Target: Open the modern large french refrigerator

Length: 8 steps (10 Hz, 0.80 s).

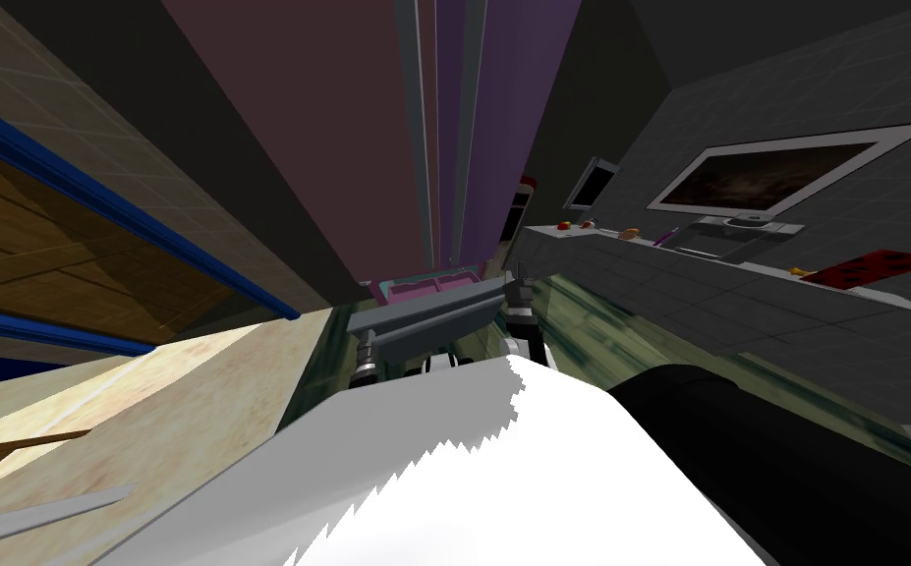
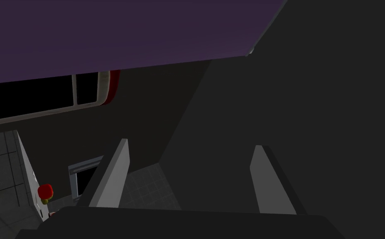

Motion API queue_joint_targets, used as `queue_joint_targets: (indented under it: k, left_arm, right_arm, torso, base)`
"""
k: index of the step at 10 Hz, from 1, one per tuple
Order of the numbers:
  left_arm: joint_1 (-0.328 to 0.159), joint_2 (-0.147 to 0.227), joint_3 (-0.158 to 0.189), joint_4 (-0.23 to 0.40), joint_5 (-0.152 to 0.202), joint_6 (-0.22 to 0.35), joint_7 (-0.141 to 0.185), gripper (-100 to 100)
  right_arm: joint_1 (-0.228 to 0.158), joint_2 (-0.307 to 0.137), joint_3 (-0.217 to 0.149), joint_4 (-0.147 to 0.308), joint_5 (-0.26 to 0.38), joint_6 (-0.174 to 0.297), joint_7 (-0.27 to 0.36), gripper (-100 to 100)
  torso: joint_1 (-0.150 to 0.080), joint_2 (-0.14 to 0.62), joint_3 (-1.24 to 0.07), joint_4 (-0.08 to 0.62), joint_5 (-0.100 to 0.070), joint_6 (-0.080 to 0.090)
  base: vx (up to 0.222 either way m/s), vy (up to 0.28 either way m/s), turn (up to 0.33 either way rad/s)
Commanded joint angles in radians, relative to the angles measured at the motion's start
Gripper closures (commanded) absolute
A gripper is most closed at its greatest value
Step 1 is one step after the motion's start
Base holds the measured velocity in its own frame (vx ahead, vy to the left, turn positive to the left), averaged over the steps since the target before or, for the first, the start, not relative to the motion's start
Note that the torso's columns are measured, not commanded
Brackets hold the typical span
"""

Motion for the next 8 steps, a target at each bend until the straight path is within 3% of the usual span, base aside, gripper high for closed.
queue_joint_targets:
  k: [1, 4, 7, 8]
  left_arm:
    - [-0.031, 0.015, 0.005, -0.061, 0.001, 0.079, 0.008, -100]
    - [-0.050, 0.027, 0.006, -0.106, 0.002, 0.145, 0.016, -100]
    - [-0.041, 0.023, 0.004, -0.083, 0.002, 0.160, 0.017, -100]
    - [-0.037, 0.022, 0.003, -0.079, 0.002, 0.164, 0.017, 0]
  right_arm:
    - [0.000, 0.000, 0.000, 0.000, 0.000, 0.000, 0.000, 0]
    - [0.000, 0.000, 0.000, 0.000, 0.000, 0.000, 0.000, 0]
    - [0.000, 0.000, 0.000, 0.000, 0.000, 0.000, 0.000, 0]
    - [0.000, 0.000, 0.000, 0.000, 0.000, 0.000, 0.000, 0]
  torso:
    - [-0.001, 0.002, 0.001, 0.002, -0.002, 0.000]
    - [-0.007, 0.005, 0.001, 0.007, -0.007, 0.000]
    - [-0.008, 0.008, 0.002, 0.010, -0.009, -0.001]
    - [-0.007, 0.005, 0.002, 0.006, -0.006, 0.000]
  base:
    - [-0.090, -0.030, 0.018]
    - [-0.066, -0.036, 0.013]
    - [-0.007, -0.003, 0.001]
    - [0.000, 0.000, 0.000]
